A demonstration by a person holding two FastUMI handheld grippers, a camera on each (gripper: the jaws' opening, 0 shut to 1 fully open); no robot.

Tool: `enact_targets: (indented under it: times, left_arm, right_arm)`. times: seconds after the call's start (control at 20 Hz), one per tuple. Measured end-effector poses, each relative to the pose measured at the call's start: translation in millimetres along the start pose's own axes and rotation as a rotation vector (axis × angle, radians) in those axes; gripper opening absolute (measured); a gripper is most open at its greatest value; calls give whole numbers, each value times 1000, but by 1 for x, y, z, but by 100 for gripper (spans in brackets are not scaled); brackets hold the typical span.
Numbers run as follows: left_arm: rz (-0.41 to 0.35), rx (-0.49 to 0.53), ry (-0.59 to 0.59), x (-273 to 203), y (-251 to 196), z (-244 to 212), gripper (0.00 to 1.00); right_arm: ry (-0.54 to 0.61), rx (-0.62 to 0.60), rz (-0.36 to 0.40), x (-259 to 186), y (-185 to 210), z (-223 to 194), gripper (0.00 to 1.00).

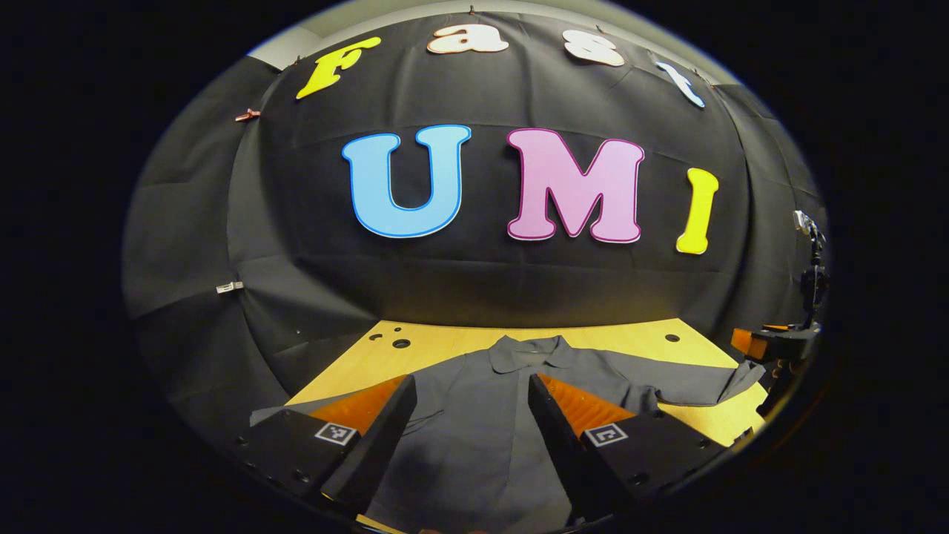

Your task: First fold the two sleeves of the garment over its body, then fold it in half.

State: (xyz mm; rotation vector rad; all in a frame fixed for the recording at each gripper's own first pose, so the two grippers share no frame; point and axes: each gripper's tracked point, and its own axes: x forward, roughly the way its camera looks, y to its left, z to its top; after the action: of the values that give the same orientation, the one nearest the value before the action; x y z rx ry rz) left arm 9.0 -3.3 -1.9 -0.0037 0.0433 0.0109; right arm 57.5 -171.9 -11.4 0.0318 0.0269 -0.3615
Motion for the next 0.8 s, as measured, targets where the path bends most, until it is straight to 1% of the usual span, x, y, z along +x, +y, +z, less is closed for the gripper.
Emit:
enact_targets:
  times: [0.2, 0.35, 0.5, 0.55, 0.7, 0.8]
  left_arm:
    - [8, 9, 18, 7, 2, -2, 96]
    - [11, 10, 38, 12, 5, -7, 95]
    - [15, 12, 59, 16, 6, -11, 96]
    - [17, 16, 61, 18, 6, -12, 96]
    - [17, 17, 65, 23, 2, -11, 96]
    - [7, 25, 71, 25, -2, -12, 95]
  right_arm:
    - [23, 34, -123, 27, -53, -5, 100]
    - [48, 45, -179, 43, -83, -15, 100]
    - [102, 13, -248, 59, -122, -35, 100]
    - [115, 16, -269, 64, -133, -41, 98]
    - [153, 42, -315, 78, -160, -56, 99]
    - [188, 53, -376, 87, -186, -67, 98]
